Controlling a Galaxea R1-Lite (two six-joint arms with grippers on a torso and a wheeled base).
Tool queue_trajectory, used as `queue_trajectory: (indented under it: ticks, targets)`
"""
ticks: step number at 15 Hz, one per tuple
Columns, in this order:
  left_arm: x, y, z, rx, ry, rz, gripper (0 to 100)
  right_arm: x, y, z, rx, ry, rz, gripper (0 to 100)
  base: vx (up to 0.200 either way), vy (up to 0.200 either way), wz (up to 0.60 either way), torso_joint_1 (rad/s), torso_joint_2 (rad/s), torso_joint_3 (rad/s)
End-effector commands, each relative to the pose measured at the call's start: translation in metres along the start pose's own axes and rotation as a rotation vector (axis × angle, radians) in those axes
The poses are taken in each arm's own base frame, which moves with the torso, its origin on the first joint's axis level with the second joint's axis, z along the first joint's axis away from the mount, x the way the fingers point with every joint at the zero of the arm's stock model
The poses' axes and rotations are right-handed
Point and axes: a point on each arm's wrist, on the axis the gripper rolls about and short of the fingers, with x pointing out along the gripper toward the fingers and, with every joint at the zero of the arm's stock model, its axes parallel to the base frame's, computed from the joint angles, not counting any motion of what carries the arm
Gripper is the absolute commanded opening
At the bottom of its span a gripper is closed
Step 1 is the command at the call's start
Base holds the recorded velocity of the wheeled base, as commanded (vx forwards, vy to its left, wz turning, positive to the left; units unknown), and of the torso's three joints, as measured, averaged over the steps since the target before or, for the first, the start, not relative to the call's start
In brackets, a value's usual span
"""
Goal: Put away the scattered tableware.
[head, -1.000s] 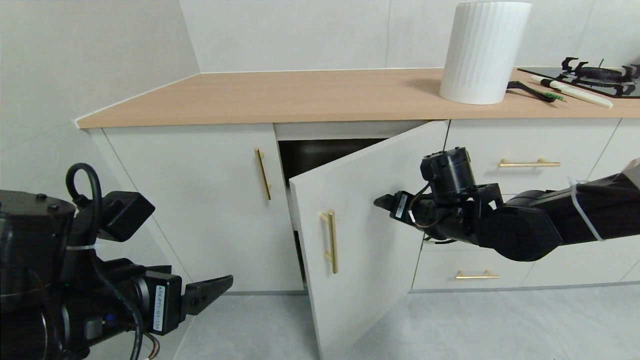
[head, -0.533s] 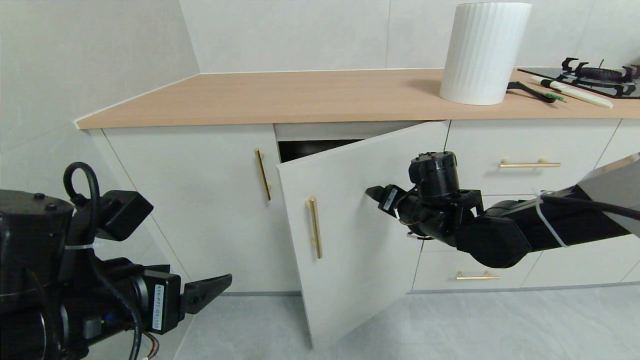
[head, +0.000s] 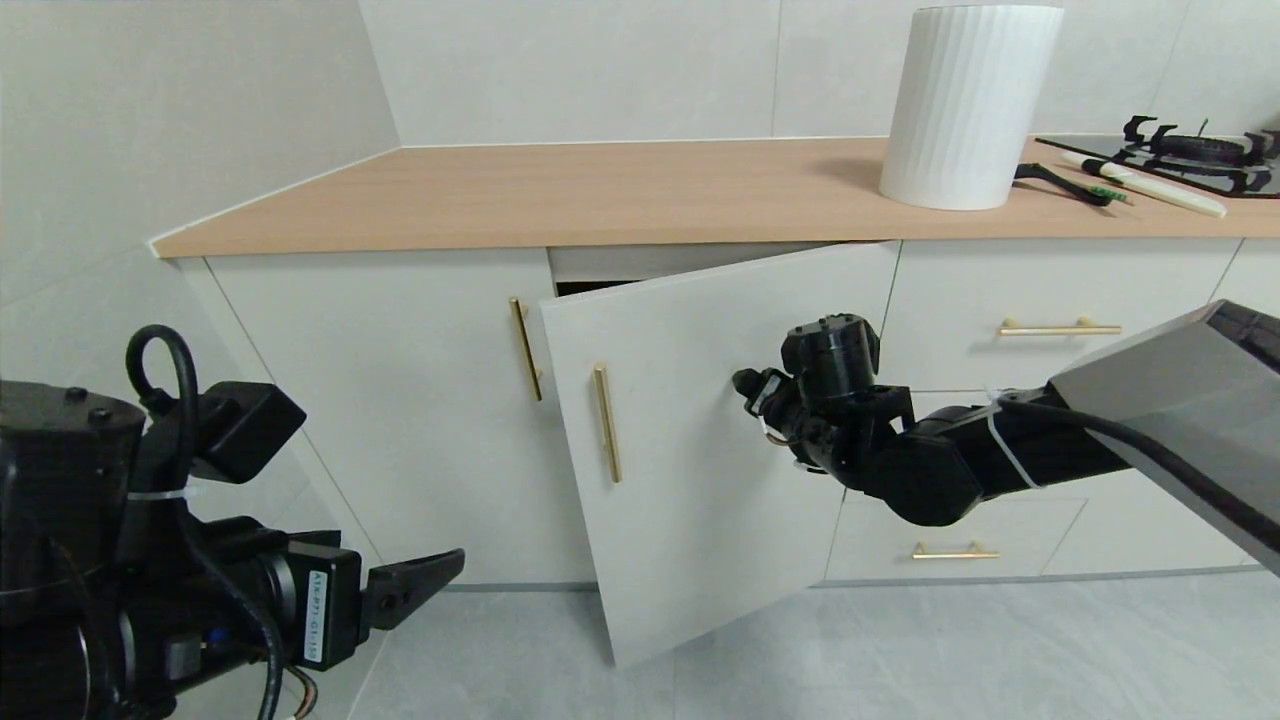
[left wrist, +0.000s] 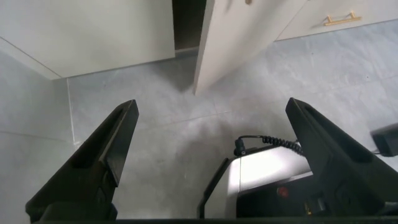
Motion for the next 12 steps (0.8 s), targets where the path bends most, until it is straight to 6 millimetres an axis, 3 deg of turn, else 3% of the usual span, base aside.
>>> queue_trajectory:
  ticks: [1,5,9,12]
  targets:
    - [0.002,0.000,0.000,0.000,0.007,0.003,100,0.010,-0.005,-0.007,-0.010,0.011,-0.008,100,0.000,0.000,0.00,0.000,0.00,0.000]
    - [-0.002,0.000,0.001,-0.003,-0.009,0.000,100,0.039,-0.002,-0.004,-0.062,-0.024,0.016,100,0.000,0.000,0.00,0.000,0.00,0.000]
    - [-0.001,0.000,0.001,-0.003,-0.008,0.001,100,0.051,-0.004,-0.002,-0.053,-0.046,0.011,100,0.000,0.000,0.00,0.000,0.00,0.000]
    - [-0.001,0.000,0.002,-0.003,-0.006,0.000,100,0.061,-0.013,0.017,-0.028,-0.095,-0.006,100,0.000,0.000,0.00,0.000,0.00,0.000]
